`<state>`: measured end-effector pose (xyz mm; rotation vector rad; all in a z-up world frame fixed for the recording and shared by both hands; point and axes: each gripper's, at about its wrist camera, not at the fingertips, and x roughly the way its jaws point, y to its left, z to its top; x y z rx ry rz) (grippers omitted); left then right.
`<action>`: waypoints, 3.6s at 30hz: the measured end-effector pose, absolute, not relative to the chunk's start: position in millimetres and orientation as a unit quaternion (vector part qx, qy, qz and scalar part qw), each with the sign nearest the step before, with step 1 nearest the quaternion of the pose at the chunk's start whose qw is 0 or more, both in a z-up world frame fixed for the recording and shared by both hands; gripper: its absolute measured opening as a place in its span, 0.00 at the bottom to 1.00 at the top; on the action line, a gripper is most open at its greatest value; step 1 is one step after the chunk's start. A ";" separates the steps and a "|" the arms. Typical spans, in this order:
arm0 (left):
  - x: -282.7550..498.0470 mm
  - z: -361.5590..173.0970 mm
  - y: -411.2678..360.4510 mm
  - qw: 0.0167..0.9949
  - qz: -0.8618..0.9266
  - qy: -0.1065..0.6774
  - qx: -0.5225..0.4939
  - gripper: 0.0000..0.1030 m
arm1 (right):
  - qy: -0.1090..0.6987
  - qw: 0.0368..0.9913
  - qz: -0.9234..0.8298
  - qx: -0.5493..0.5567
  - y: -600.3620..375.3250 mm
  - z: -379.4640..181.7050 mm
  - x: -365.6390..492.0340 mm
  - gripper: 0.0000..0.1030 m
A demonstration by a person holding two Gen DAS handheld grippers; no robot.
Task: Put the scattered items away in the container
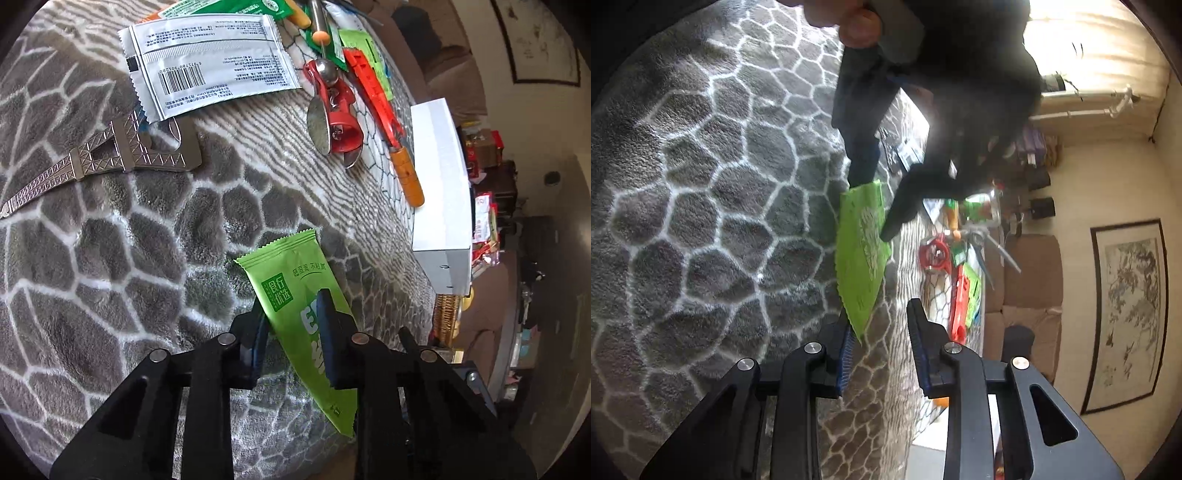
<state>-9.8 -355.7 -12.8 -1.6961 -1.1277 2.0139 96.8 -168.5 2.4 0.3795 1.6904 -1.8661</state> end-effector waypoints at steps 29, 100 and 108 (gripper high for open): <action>-39.2 20.7 -378.5 0.061 0.792 -0.328 -0.511 0.92 | -0.110 0.226 -0.837 0.486 -118.9 78.0 -291.9 0.53; -12.8 24.6 -411.9 0.065 0.766 -0.403 -0.497 0.93 | 0.375 0.369 -0.790 0.314 -202.4 61.1 60.5 0.02; -5.5 13.9 -409.4 0.092 0.744 -0.400 -0.527 0.93 | 0.415 0.369 -0.773 0.308 -222.0 26.8 96.3 0.23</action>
